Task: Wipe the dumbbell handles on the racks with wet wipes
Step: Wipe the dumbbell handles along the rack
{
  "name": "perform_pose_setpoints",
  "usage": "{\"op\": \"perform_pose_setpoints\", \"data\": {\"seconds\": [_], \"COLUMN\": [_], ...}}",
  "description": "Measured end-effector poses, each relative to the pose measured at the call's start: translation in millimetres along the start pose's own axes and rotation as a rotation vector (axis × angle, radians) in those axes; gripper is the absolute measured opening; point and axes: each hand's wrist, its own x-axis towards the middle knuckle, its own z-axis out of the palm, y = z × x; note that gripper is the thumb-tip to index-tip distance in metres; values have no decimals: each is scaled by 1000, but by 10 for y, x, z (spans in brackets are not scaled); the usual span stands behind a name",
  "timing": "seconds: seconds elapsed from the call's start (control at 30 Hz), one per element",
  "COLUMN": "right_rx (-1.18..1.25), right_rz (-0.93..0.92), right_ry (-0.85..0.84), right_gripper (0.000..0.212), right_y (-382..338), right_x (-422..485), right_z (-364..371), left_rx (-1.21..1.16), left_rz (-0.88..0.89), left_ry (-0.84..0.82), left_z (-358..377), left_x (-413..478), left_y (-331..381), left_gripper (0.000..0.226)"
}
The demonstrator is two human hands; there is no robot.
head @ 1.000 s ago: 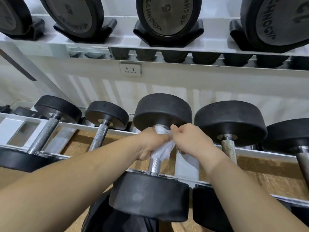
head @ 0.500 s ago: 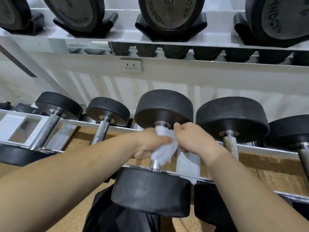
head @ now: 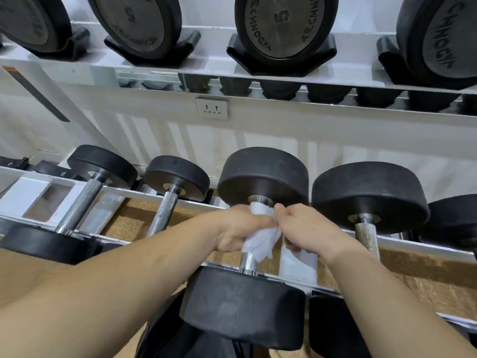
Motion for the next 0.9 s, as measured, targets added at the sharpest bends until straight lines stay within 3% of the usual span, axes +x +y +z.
{"op": "perform_pose_setpoints", "data": {"seconds": [0.13, 0.2, 0.37, 0.47, 0.57, 0.67, 0.77, 0.83, 0.9], "right_rx": [-43, -43, -68, -48, -35, -68, -98, -117, -115], "right_rz": [2, 3, -10, -8, 5, -4, -12, -17, -25], "right_ry": [7, -2, -27, 16, 18, -9, -46, -47, -30], "right_gripper": [53, 53, 50, 52, 58, 64, 72, 73, 72], "right_y": [-21, -32, -1, -7, -15, -30, 13, 54, 77], "right_x": [0, 0, 48, 54, 33, 15, 48, 75, 93], "right_z": [5, 6, 34, 19, 2, 6, 38, 57, 55], "left_rx": [121, 105, 18, -126, -189, -151, -39, 16, -25], "left_rz": [-167, -176, -39, -20, -84, -212, -229, -149, -44], "left_ry": [-262, -310, -70, -63, -217, -391, -462, -364, -143], "left_z": [-159, -189, -52, -20, -41, -107, -145, -123, -87], "left_x": [-229, -262, 4, 94, -18, -132, -188, -111, 18], "left_y": [-200, -196, 74, 150, 41, -118, -175, -75, 78], "left_gripper": [31, 35, 25, 34, 22, 27, 31, 25, 20]}}
